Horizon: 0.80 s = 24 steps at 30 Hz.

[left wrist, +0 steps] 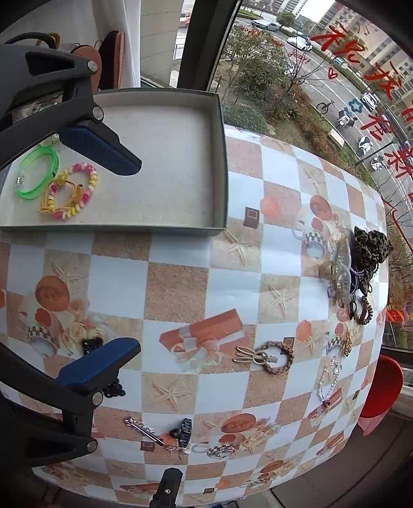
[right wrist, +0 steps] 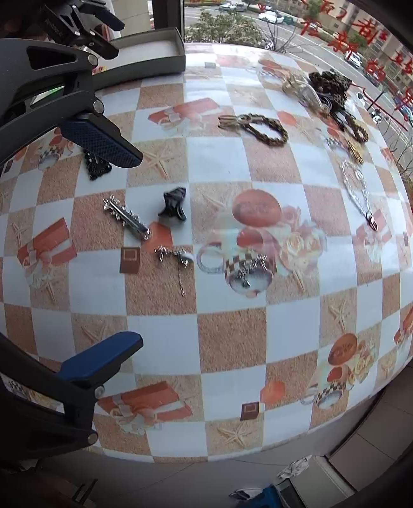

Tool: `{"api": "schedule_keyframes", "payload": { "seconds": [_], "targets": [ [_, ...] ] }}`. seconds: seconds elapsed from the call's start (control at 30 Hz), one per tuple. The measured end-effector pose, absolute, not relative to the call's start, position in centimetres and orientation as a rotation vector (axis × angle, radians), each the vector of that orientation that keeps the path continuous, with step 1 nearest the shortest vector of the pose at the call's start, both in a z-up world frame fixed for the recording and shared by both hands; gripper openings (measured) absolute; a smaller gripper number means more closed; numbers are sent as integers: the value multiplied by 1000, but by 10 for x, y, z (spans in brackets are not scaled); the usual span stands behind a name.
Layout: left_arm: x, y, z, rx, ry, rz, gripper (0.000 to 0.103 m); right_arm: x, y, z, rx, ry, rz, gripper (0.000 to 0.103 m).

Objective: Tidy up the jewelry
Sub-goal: 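Move both grippers back over the table toward the remaining jewelry, then grasp the silver charm keychain with the right gripper while the left grasps the beige hair clip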

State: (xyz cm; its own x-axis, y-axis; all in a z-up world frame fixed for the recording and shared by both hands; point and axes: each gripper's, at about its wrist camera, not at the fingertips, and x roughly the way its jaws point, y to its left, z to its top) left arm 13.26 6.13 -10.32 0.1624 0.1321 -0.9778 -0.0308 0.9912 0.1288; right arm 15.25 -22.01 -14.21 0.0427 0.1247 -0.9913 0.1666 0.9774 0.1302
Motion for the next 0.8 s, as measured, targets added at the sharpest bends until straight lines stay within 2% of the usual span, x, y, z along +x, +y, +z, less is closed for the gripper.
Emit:
{"api": "schedule_keyframes", "payload": {
  "seconds": [0.43, 0.5, 0.77, 0.8],
  "targets": [
    [201, 13, -128, 77, 1404, 25, 101, 183, -237, -161, 180, 1535, -53, 102],
    [211, 10, -136, 69, 1410, 16, 92, 189, -237, -163, 175, 1531, -56, 98],
    [239, 0, -164, 28, 1436, -13, 92, 216, -237, -179, 136, 1524, -72, 87],
    [241, -1, -167, 29, 1437, -18, 87, 218, -237, -181, 126, 1525, -75, 85]
  ]
}}
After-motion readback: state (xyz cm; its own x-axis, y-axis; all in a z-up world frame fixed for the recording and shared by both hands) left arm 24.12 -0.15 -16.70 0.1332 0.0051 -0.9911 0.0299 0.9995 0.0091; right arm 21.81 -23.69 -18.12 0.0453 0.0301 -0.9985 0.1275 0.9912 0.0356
